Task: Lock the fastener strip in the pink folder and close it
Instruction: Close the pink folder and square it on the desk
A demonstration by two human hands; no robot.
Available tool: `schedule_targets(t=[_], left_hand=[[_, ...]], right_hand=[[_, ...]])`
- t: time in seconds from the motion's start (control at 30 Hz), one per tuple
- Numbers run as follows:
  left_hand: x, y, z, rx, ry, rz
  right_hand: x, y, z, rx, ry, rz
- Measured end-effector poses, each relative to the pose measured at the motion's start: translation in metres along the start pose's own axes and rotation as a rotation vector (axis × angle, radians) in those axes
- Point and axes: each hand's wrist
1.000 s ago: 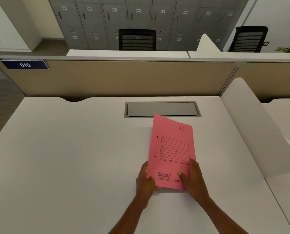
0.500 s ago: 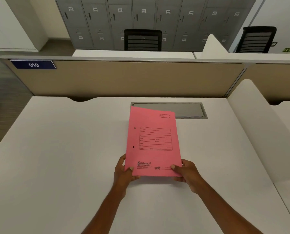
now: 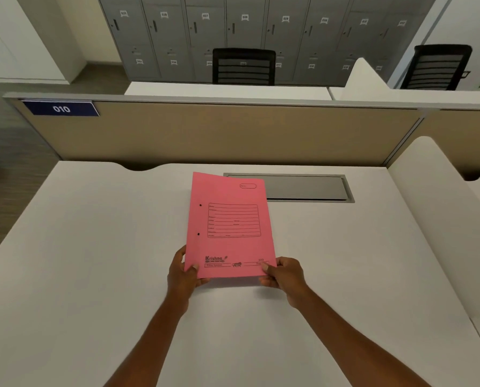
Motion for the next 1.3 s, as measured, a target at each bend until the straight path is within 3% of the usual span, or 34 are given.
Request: schedule_targets(t=[0.17, 0.63, 0.97, 1.13, 1.3], left_hand=[[-0.018, -0.026, -0.008, 0.009, -0.038, -0.029], [-0.055, -0.103, -0.016, -0.024, -0.076, -0.08], [-0.074, -0.143, -0.019, -0.132, -0.005, -0.067], [-0.071, -0.155, -0.021, -0.175, -0.057, -0.295], [-0.07, -0.16, -0.02, -0.201, -0.02, -0.36]], right_hand=[[0.02, -0.013, 0.008, 0.041, -0.027, 0.087], [0.084, -0.064, 0.024, 0.015, 0.011, 0.062], [0.114, -0.085, 0.02, 0.122, -0.096, 0.003], [0.12, -0.093, 0.023, 0.158, -0.222, -0.025], [0.128, -0.093, 0.031, 0.178, -0.284, -0.06]])
Point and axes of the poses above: each hand's wrist, its own y-axis away from the middle knuckle, its own x-axis out of the palm, z = x × y, and after that the axes turned 15 degrees about -y, right-handed
